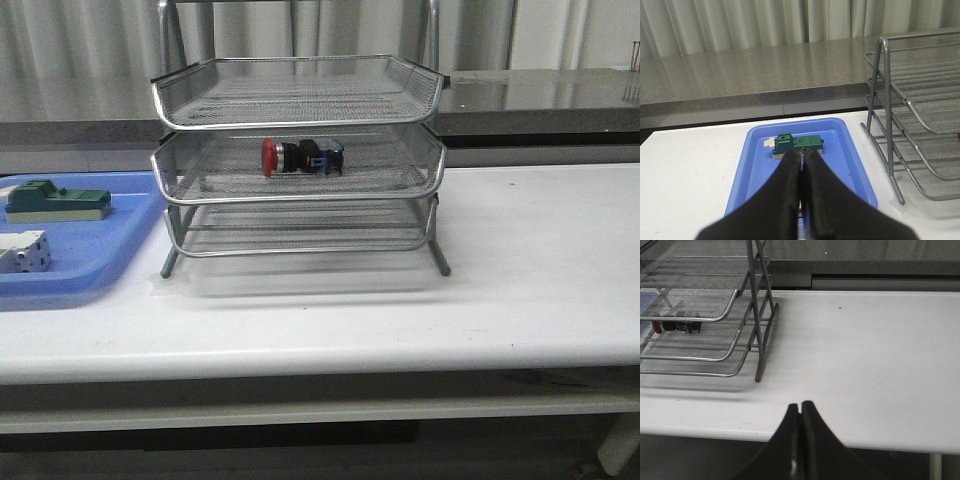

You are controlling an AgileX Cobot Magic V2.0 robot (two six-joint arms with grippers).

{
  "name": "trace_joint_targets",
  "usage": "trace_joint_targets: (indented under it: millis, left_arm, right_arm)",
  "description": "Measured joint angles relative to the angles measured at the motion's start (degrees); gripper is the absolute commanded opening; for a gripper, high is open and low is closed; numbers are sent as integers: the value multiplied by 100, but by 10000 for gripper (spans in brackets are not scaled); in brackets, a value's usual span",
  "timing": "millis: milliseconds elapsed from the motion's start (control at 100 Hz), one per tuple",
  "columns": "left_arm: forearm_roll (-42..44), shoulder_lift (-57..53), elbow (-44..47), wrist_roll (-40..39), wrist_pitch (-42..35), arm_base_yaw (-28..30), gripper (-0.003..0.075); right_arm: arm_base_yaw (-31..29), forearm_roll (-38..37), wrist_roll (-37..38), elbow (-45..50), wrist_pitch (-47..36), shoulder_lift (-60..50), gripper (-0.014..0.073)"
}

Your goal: Place button on rack with both arms

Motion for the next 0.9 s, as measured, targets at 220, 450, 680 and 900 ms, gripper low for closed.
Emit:
trace_joint_targets:
  millis: [220,450,680,900]
  left_arm:
    - [0,0,0,0,0,0,-20]
    - [0,0,0,0,0,0,-20]
    - [0,0,0,0,0,0,-20]
    - [0,0,0,0,0,0,-20]
  right_arm:
    - [0,-50,0,571,-524,-620,-66]
    - [0,-59,0,1684,-1510,-1384,-66]
    - [0,-59,0,2636,-2407,-2042,-66]
    - [0,-59,0,3237,-2863,-2392,-66]
